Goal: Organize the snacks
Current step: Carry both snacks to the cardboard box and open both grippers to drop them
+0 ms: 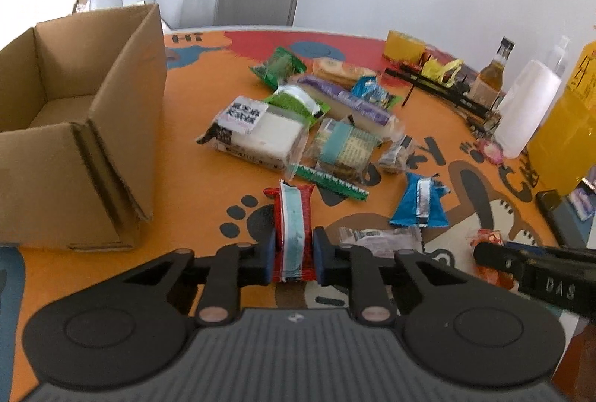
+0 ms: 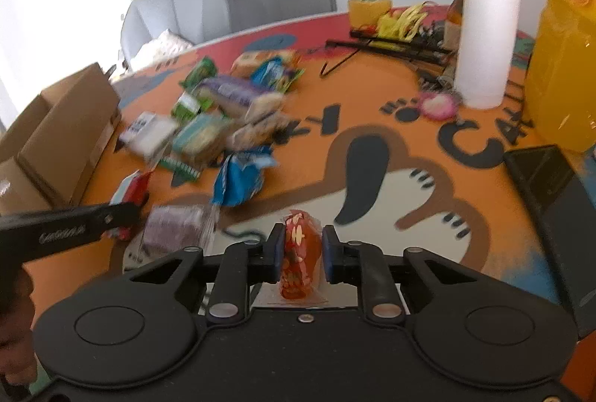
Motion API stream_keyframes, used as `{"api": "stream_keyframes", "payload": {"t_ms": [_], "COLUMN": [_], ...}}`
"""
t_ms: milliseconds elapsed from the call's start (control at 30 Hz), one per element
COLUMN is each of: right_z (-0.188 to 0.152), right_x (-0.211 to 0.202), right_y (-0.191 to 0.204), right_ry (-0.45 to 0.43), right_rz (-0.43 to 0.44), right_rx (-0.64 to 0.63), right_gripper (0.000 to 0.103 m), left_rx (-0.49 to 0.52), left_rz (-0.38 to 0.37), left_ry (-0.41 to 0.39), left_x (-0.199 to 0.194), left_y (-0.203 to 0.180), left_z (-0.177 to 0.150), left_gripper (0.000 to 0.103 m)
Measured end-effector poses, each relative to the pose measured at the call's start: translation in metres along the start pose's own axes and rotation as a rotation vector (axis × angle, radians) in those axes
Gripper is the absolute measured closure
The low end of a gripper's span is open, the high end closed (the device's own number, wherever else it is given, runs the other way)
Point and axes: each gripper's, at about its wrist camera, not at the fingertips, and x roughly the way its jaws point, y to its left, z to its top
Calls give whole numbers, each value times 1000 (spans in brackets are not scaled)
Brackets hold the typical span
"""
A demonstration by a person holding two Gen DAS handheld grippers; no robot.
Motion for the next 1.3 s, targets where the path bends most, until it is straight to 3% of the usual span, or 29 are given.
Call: {"api": "stream_keyframes", "payload": {"t_ms": [633,1300], "right_z": [39,76], "right_x": [-26,-14], "right_y": [28,82], "right_ry": [-131,-163], "right_rz": [162,294], "right_rx": [-10,-80], "right_gripper": [85,85], "left_rx": [0,-46], "left_rz": [-23,59], "left_ry": [-168,-225], "left_x": [-64,-92], "left_y": [2,48], "left_z": [42,72], "left_gripper": [84,84]}}
